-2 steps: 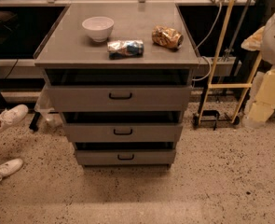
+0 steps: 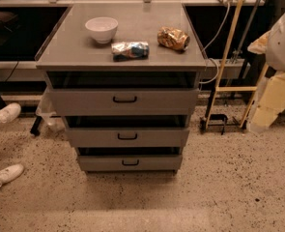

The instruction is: Open middle drawer

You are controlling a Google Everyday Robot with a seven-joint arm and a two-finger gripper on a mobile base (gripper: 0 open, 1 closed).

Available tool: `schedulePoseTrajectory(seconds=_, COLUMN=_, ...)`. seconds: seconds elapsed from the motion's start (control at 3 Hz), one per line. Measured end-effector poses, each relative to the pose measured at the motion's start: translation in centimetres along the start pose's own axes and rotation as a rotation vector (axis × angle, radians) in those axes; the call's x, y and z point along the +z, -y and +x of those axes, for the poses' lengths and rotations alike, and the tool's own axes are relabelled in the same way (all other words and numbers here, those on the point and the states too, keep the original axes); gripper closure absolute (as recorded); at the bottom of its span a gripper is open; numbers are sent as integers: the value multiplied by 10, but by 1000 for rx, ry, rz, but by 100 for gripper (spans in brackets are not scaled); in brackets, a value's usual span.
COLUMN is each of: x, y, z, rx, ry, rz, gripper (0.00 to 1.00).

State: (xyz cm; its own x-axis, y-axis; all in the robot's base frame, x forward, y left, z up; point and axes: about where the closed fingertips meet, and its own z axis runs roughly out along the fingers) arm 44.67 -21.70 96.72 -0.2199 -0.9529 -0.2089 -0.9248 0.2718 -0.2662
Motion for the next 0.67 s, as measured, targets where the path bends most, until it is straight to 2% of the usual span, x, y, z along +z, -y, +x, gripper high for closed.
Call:
schedulePoseTrajectory(seconds=0.33, x=64, y=17, z=4, rx=38, ry=24, rz=-20, gripper=0)
schedulePoseTrajectory(seconds=0.67, x=147, y=40, z=-4, rx=62, ry=59, rz=-57, gripper=0)
